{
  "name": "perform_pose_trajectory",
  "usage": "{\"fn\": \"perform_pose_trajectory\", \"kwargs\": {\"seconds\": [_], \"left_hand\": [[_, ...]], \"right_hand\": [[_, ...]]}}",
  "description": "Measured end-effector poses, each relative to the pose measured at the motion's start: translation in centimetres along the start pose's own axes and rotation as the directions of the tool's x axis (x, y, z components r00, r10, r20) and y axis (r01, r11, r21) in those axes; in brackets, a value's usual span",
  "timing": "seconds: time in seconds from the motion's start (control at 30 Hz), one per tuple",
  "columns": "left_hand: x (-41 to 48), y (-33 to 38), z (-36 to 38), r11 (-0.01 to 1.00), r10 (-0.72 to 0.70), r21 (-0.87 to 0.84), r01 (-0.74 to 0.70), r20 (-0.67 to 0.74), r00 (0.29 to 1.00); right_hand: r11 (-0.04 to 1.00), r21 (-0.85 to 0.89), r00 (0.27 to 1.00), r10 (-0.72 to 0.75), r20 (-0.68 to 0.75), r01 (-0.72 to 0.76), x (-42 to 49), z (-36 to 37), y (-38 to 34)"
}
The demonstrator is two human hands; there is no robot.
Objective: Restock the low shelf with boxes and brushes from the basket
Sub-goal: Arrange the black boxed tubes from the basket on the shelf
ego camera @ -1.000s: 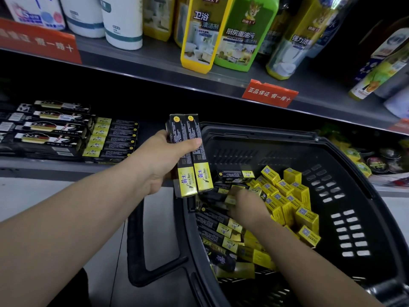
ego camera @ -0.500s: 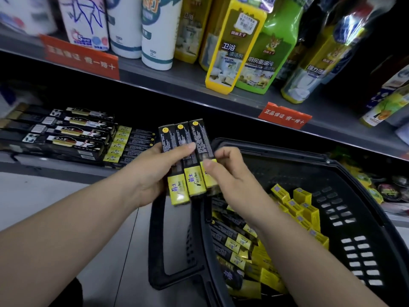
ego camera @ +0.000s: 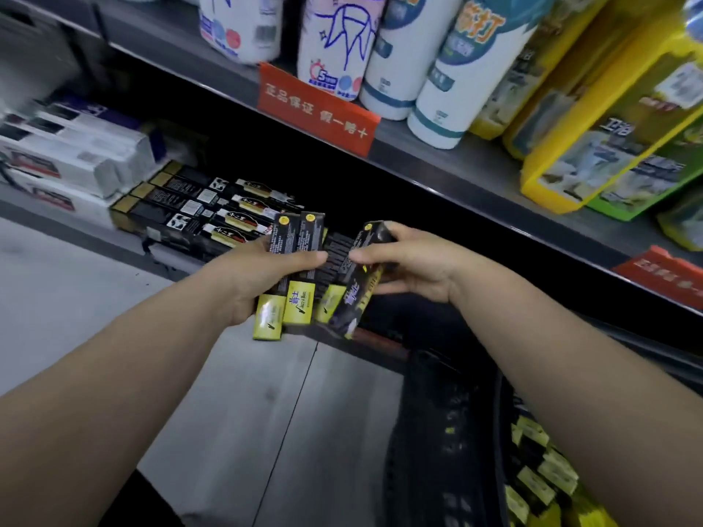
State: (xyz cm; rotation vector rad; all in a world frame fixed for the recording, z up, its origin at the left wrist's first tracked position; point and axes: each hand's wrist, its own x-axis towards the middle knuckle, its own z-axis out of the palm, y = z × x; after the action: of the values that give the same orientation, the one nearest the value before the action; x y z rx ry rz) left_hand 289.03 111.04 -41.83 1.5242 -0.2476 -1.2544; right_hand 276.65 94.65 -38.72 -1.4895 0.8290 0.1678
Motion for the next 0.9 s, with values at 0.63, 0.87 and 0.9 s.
{"fn": "perform_pose_trajectory", "kwargs": {"seconds": [0.63,0.87,0.9], "left_hand": [[9.9,-2.1,-3.7,0.999,-0.021,-0.049,0.009,-0.249,0.968],[11.8,-2.3,-3.2,0.995,-0.072,-0.08,0.053,-0.25,0.965],[12.0,-2.3,-3.1,0.994,-0.083,-0.092,0.062,-0.243,0.967]], "right_hand": [[0.752,-0.654,0.893,-0.237,-0.383,-0.081,20.8,-5.6,5.2],[0.733,-0.666,0.951,-0.092,-0.294,-0.135,22.4,-5.1,7.3],[0.706,-0.692,0.956,-0.078,-0.284,-0.148,22.3,-5.1,7.2]]}}
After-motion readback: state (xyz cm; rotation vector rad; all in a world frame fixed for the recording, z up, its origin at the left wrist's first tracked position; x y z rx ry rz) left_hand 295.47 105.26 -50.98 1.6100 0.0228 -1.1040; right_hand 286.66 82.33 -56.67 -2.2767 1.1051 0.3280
